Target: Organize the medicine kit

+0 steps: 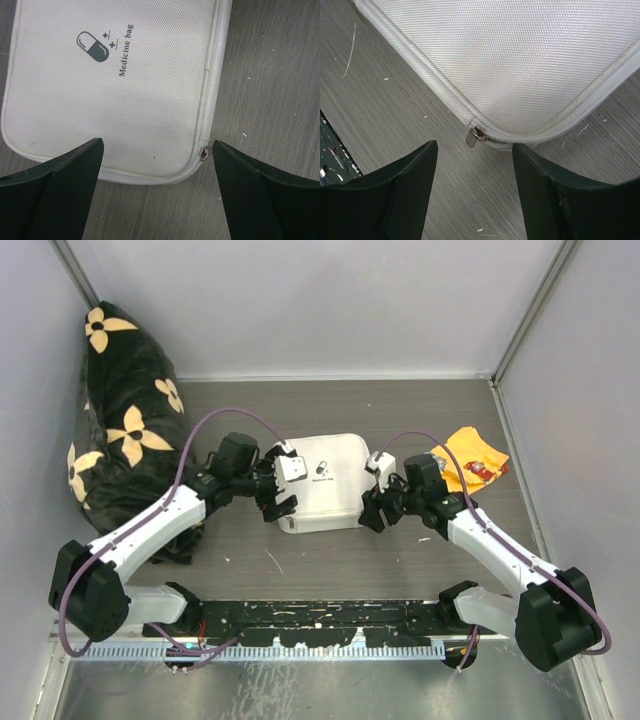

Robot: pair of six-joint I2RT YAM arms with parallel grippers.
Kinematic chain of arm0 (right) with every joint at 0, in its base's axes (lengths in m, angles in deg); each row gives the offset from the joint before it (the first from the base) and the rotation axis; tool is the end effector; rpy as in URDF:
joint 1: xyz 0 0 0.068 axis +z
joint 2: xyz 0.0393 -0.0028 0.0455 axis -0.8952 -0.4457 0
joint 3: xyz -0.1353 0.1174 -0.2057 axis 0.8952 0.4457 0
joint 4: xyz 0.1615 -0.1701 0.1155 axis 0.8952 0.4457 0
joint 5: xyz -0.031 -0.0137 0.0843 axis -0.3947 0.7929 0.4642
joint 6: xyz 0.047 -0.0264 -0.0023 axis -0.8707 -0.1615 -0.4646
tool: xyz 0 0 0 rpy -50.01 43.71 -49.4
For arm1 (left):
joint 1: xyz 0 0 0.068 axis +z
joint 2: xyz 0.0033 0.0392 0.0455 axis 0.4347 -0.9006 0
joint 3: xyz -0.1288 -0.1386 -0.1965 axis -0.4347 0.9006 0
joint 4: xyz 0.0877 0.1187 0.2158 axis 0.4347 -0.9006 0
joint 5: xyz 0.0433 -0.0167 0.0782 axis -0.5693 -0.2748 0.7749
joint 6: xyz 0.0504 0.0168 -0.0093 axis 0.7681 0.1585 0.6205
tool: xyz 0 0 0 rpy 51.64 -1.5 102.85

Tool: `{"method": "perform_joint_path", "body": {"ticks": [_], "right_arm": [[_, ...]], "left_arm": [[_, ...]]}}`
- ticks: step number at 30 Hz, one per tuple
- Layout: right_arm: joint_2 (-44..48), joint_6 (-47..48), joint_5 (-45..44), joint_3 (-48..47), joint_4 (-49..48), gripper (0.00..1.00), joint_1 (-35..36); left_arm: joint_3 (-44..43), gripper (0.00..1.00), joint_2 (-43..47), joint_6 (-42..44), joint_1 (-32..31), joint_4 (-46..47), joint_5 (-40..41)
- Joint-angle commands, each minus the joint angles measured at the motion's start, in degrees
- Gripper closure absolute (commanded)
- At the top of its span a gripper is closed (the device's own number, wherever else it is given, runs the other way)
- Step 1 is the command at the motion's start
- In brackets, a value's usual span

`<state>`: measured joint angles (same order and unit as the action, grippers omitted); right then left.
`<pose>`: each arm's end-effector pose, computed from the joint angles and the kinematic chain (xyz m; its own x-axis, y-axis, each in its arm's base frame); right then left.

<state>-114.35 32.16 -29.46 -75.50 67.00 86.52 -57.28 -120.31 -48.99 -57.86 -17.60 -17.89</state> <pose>0.1996 0.1034 0.2259 -0.4751 -0.4072 -0.7800 -0.7859 0.5951 0.1680 0.2194 -0.1579 0.2767 -0.0318 0.5988 -0.8003 0.9537 0.2578 0.1550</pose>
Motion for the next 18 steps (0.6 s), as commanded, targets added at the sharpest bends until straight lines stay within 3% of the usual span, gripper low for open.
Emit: {"method": "perform_joint_path", "body": {"ticks": [1,12,18], "right_arm": [[-1.07,-4.20,-3.33,0.51,-6.45,0.33,1.38],[-4.65,-5.33,-17.68,-0.45,-8.46,0.42,3.35],[-7.43,-2.89,-24.00,-3.10,-8.80,0.47,3.30]], "left_arm": [[-2.17,0.08,-3.42,2.93,-2.76,5.10,2.67],[-1.59,0.09,-6.27,0.31,-6.34,8.55,6.15],[-1.04,0.15,-8.49,-1.41,-7.95,7.67,3.32]]}}
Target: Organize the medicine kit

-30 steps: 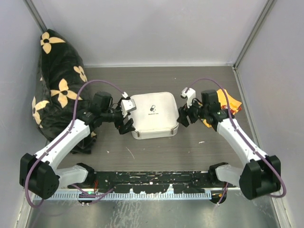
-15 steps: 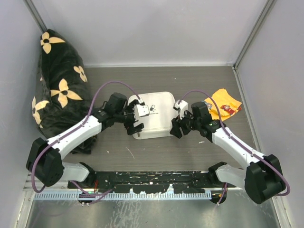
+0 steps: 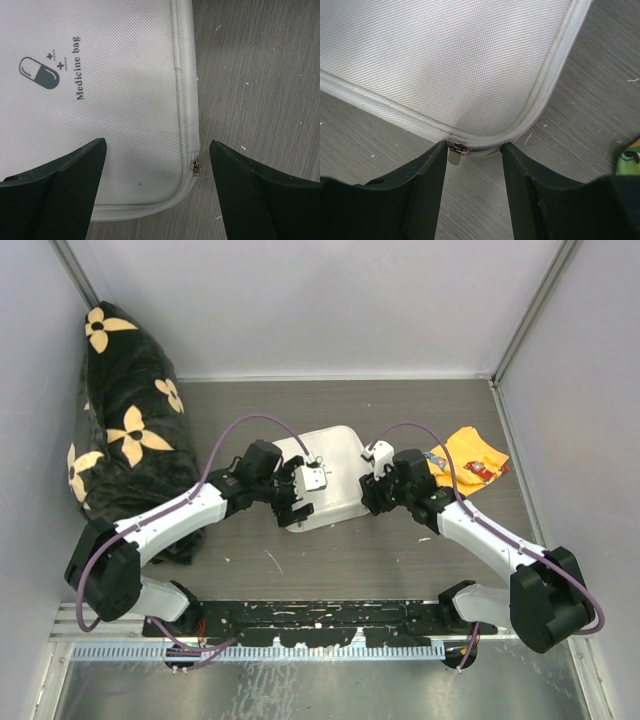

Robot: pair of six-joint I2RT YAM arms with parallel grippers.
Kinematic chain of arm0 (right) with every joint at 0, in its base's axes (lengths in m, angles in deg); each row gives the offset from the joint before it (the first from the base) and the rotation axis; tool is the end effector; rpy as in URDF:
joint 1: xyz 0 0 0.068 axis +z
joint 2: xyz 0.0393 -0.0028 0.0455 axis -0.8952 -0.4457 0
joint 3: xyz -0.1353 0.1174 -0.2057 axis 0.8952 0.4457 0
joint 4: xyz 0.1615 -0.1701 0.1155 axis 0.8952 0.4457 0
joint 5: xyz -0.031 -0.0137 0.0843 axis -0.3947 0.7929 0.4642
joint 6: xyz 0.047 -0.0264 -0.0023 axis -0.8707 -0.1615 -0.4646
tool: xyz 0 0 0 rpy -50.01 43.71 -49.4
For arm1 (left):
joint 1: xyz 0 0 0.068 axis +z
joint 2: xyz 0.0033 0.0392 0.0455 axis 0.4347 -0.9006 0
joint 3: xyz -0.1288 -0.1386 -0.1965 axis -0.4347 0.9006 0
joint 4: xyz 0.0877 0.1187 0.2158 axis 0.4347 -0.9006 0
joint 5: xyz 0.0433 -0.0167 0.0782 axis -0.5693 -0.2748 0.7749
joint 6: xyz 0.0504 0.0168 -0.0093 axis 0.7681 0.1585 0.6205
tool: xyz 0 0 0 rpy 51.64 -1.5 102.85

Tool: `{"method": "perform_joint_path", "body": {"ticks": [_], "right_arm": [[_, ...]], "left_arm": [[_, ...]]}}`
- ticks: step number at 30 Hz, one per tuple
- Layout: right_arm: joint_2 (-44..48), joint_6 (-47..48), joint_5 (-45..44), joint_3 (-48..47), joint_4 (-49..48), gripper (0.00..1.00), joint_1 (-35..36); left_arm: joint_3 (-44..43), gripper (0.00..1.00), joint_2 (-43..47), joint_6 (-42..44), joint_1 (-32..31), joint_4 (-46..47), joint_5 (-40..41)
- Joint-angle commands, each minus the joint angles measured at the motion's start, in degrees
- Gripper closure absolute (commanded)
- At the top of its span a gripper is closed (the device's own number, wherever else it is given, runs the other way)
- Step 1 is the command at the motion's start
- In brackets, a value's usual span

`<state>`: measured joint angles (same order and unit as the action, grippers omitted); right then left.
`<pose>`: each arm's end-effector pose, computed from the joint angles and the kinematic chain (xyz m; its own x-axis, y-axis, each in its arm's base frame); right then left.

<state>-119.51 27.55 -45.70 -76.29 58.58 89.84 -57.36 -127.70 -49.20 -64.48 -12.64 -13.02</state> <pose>0.2196 0.1173 0.2203 -0.4843 -0.3887 -0.7839 -0.6567 0.7535 0.0321 0.2222 -0.1967 0.2491 -0.0023 0.6538 -0.7566 0.9657 0.1979 0.1681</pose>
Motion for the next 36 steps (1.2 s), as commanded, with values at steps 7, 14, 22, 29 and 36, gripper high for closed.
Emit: {"method": "perform_joint_path", "body": {"ticks": [7,14,22,29,36], "right_arm": [[-1.85,4.91,-9.41,-2.49,-0.23,0.54,-0.11],[-0.17,3.61,-5.25,0.13,1.23,0.53,-0.01],[-3.28,1.68,-5.91,-0.66,-0.70,0.51,0.86],[-3.93,1.12,-9.95,-1.16,-2.50,0.49,3.06],[-3.82,0.91,-16.08,-1.60,-5.34,0.60,3.93]], "left_arm": [[-1.04,0.22,-3.91,-3.79,-3.13,2.74,-2.05],[-1.02,0.31,-5.82,-5.54,-3.23,2.82,-3.38],[-0.85,0.31,-5.38,-6.32,-3.24,2.80,-3.59],[-0.78,0.31,-5.54,-6.61,-3.21,3.01,-4.15],[-0.85,0.32,-5.93,-7.18,-3.22,2.66,-5.38]]}}
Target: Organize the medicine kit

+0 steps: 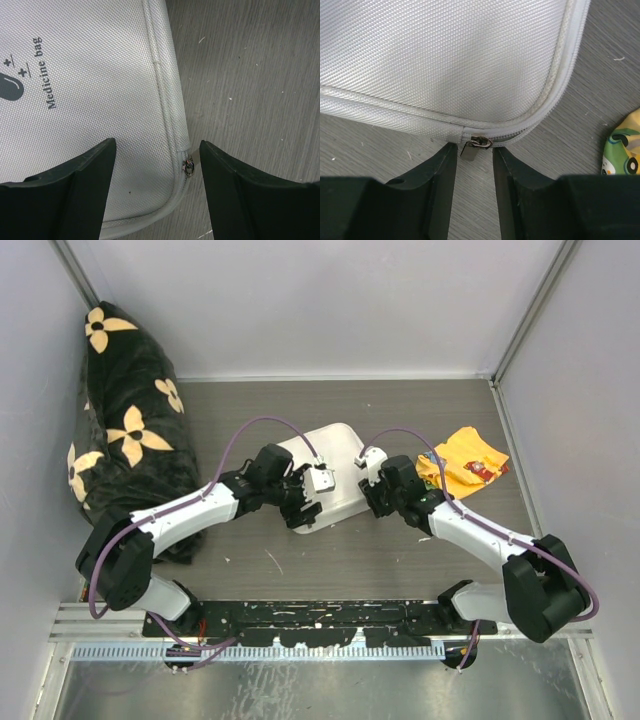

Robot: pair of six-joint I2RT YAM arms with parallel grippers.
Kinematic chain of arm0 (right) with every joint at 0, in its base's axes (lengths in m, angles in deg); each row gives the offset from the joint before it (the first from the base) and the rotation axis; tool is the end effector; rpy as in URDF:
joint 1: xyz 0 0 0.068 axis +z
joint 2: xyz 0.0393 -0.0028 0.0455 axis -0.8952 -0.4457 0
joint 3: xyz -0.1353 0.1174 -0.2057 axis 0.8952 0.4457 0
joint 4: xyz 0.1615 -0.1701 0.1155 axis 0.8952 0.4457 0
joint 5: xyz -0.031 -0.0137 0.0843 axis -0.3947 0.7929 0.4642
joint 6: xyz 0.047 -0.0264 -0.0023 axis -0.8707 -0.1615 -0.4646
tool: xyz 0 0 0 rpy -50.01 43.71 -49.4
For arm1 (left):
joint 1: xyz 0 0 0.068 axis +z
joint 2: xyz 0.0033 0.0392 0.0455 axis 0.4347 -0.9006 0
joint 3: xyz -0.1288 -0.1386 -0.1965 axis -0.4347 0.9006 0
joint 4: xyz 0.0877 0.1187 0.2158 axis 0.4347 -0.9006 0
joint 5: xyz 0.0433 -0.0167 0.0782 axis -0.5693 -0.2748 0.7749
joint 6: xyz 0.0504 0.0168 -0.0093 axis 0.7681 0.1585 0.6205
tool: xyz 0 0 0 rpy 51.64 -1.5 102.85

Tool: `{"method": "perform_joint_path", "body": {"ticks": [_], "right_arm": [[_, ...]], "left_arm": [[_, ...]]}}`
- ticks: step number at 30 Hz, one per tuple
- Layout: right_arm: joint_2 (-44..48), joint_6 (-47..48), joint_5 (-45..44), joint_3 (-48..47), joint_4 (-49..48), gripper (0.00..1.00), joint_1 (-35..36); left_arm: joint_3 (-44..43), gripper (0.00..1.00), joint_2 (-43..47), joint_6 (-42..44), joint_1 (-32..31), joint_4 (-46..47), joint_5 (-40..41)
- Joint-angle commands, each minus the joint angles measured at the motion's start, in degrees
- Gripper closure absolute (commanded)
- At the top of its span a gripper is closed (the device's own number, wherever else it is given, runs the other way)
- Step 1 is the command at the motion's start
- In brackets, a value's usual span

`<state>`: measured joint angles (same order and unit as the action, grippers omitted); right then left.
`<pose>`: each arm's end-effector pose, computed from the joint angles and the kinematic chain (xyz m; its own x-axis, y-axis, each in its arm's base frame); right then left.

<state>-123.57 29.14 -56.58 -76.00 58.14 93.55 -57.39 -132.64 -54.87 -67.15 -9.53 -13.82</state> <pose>0.2213 0.1292 0.2022 -0.5010 -0.4794 -0.7205 -0.6103 0.7860 -0.0986 0.2236 -0.2170 0.2290 -0.0848 0.6460 -0.7587 0.9764 0.2058 0.0661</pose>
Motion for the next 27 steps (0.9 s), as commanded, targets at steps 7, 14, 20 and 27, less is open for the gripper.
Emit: {"method": "perform_joint_path", "body": {"ticks": [7,14,20,27], "right_arm": [[1.47,0.78,-9.24,-2.29,-5.23,0.70,0.27],[2.80,3.79,-10.14,-2.18,-5.84,0.78,0.22],[3.03,4.90,-8.76,-2.21,-5.17,0.84,0.13],[2.82,5.72,-5.85,-2.86,-3.08,0.96,-0.29]], "left_arm": [[-0.44,0.35,-1.57,-1.94,-0.58,-1.09,-8.58],[-0.27,0.38,-1.54,-2.18,-0.56,-1.19,-9.87],[-0.04,0.39,-1.34,-2.02,-0.54,-1.09,-9.66],[1.41,0.41,0.19,-0.74,-0.60,1.36,-7.74]]}}
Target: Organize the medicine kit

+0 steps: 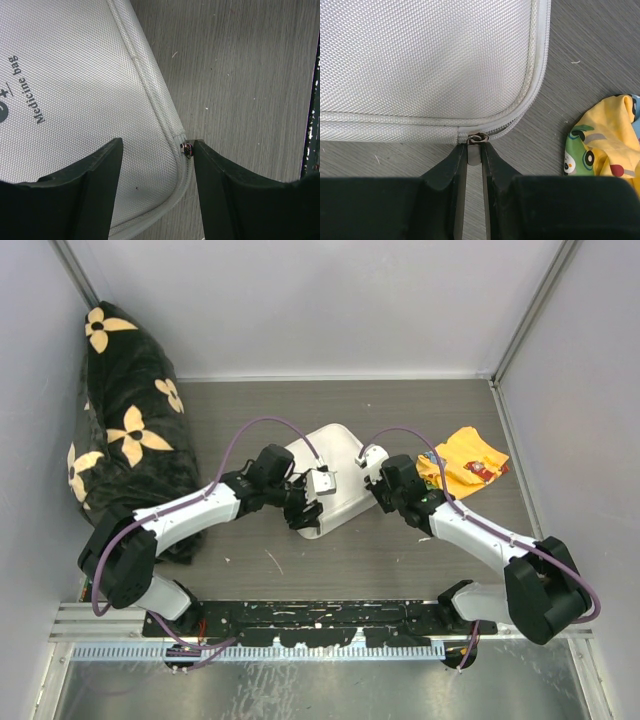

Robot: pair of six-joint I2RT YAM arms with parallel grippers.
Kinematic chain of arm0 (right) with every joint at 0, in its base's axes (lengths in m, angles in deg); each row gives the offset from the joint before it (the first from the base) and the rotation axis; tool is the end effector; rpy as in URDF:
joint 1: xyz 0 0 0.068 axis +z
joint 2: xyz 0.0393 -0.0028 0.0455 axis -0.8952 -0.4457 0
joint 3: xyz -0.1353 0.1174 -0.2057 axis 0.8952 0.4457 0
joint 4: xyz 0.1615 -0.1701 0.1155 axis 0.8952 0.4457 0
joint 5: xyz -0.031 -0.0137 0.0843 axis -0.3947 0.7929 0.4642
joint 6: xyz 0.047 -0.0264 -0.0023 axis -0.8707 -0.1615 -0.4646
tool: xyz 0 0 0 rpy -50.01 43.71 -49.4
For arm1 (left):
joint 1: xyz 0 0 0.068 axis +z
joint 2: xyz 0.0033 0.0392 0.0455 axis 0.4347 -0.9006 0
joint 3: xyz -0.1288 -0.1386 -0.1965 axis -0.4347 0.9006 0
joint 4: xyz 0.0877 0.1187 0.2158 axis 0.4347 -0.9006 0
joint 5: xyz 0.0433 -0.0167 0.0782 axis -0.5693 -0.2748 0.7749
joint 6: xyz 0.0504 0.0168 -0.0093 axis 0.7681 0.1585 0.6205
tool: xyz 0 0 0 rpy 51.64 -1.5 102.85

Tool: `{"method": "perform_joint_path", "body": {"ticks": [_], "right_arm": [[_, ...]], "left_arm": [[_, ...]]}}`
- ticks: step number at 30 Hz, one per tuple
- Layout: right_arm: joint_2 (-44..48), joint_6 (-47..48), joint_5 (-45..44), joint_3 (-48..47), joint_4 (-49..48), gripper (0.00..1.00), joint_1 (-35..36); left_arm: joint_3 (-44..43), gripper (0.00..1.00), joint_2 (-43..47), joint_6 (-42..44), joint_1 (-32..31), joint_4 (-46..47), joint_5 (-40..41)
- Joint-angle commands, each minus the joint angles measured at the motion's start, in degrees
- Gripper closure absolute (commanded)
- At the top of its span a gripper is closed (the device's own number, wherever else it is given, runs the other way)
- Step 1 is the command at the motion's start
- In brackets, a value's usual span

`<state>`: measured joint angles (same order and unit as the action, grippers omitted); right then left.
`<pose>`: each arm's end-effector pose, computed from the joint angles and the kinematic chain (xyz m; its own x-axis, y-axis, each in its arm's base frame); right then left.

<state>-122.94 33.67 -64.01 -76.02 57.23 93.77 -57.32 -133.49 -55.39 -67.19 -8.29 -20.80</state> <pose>0.2232 0.1261 0.2063 -0.4530 -0.5427 -0.7073 -0.5641 0.7888 -0.2440 0.2222 -0.2211 0.2273 -0.0815 0.5980 -0.7973 0.9917 0.1286 -0.0049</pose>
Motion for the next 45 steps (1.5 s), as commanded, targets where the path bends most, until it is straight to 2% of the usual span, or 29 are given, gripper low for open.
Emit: {"method": "perform_joint_path", "body": {"ticks": [1,12,17,21,25,30,35,45], "right_arm": [[2.22,1.20,1.94,-2.95,-1.85,0.98,-0.64],[3.25,0.24,9.81,-3.44,-0.22,0.99,-2.33],[3.61,-0.35,13.21,-3.52,0.55,0.99,-3.60],[4.20,-1.25,17.48,-3.51,1.24,0.99,-5.58],[4.82,-1.52,22.14,-3.27,2.42,0.99,-8.33],[5.48,0.57,25.94,-3.28,4.83,0.99,-9.72],[5.30,2.31,27.08,-3.86,6.17,0.99,-11.30],[4.48,7.13,23.97,-4.30,6.30,0.99,-13.69]], "left_arm": [[1.35,0.41,1.41,0.11,-0.54,0.43,-0.46],[2.33,0.21,6.03,3.38,-3.44,8.99,5.19],[1.86,0.15,3.72,3.36,-7.72,13.70,11.34],[0.37,0.15,-0.51,3.85,-11.03,16.77,17.69],[-0.65,0.23,-4.95,5.81,-11.74,18.75,23.40],[0.67,0.35,-5.53,7.95,-11.74,20.00,27.63],[2.27,0.54,-3.51,11.35,-11.74,17.04,27.77],[4.46,0.90,1.41,15.48,-11.74,4.78,24.29]]}}
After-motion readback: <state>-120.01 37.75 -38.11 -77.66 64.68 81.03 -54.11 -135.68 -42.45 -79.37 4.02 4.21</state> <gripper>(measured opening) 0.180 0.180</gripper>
